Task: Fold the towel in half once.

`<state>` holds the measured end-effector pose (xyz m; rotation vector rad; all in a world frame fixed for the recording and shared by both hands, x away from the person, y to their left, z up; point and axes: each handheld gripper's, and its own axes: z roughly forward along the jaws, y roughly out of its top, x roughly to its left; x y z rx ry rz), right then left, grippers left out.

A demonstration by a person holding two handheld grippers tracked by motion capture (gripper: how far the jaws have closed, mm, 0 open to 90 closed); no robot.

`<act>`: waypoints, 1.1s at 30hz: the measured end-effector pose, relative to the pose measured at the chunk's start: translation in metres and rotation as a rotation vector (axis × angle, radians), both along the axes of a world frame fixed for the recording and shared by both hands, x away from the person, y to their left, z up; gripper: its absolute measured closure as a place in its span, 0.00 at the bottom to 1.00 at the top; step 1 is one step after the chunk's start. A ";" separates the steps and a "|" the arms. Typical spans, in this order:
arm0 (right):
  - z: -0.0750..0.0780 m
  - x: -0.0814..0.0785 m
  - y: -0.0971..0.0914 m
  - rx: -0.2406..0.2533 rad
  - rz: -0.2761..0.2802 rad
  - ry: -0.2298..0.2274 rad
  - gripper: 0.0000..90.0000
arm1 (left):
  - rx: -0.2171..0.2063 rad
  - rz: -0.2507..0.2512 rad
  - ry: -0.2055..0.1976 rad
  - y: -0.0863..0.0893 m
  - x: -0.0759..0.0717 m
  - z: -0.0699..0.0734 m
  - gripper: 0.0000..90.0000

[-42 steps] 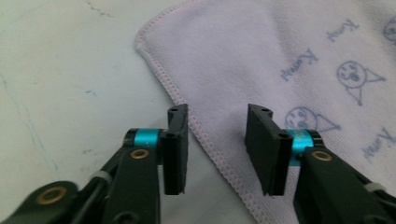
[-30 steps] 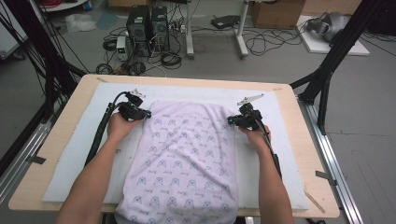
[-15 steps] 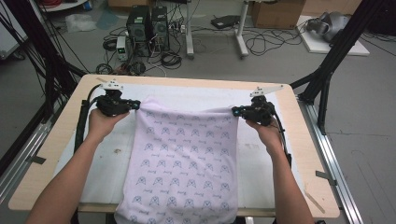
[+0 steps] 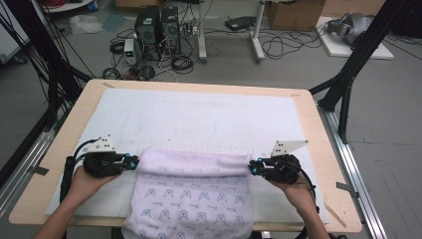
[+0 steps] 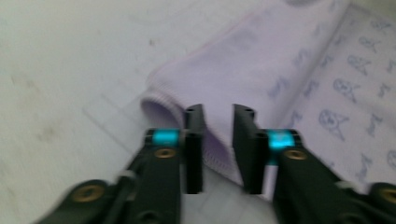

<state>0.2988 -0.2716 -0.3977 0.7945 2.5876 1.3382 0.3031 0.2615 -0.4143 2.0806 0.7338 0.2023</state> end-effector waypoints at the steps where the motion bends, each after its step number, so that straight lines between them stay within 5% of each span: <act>1: -0.002 -0.001 -0.001 -0.012 -0.005 0.006 0.78 | 0.004 0.009 0.007 0.002 0.001 -0.001 0.74; 5: 0.002 0.006 -0.001 -0.018 -0.035 -0.005 0.66 | 0.032 0.036 -0.007 -0.003 0.009 0.003 0.59; 7: 0.003 0.014 0.004 -0.044 -0.044 -0.025 0.58 | 0.039 0.038 -0.017 -0.011 0.017 0.005 0.58; 11: -0.008 0.031 0.015 -0.083 -0.038 0.012 0.57 | 0.049 0.050 -0.021 -0.027 0.030 0.001 0.57; 15: -0.021 0.036 0.025 -0.163 -0.035 0.033 0.61 | 0.115 0.026 0.002 -0.039 0.036 -0.009 0.70; 19: -0.029 0.036 0.026 -0.190 -0.013 0.076 0.82 | 0.161 -0.006 0.005 -0.047 0.034 -0.015 0.90; 21: -0.029 0.035 0.027 -0.191 0.005 0.085 0.90 | 0.162 -0.002 -0.003 -0.047 0.033 -0.014 0.92; 33: 0.000 0.012 0.020 -0.103 0.007 -0.031 0.91 | 0.071 0.015 -0.076 -0.030 0.014 0.010 0.91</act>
